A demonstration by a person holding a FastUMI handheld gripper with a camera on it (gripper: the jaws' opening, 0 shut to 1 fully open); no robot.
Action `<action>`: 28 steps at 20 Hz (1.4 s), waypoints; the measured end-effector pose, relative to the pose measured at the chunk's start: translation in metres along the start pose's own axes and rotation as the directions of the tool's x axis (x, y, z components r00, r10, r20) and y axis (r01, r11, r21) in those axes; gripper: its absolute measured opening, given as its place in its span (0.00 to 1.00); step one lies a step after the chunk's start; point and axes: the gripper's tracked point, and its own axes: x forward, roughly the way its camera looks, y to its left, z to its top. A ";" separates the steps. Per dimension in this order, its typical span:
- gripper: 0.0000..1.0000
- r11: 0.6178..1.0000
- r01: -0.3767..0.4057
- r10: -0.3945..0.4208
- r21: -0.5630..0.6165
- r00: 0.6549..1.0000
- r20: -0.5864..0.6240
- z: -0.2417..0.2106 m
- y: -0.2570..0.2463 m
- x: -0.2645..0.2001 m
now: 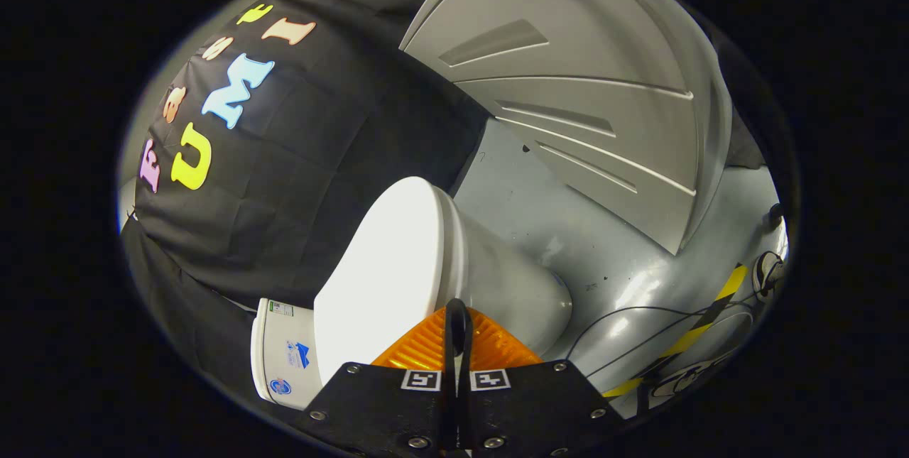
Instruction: Open the toilet lid.
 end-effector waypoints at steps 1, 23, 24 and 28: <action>0.01 1.000 0.002 -0.002 -0.015 1.000 -0.001 0.000 0.000 0.000; 0.01 0.976 0.035 -0.025 -0.213 0.998 0.050 0.023 0.053 -0.037; 0.00 0.975 0.034 -0.022 -0.220 0.998 0.054 0.024 0.057 -0.040; 0.01 0.962 0.035 -0.017 -0.272 0.998 0.067 0.029 0.071 -0.049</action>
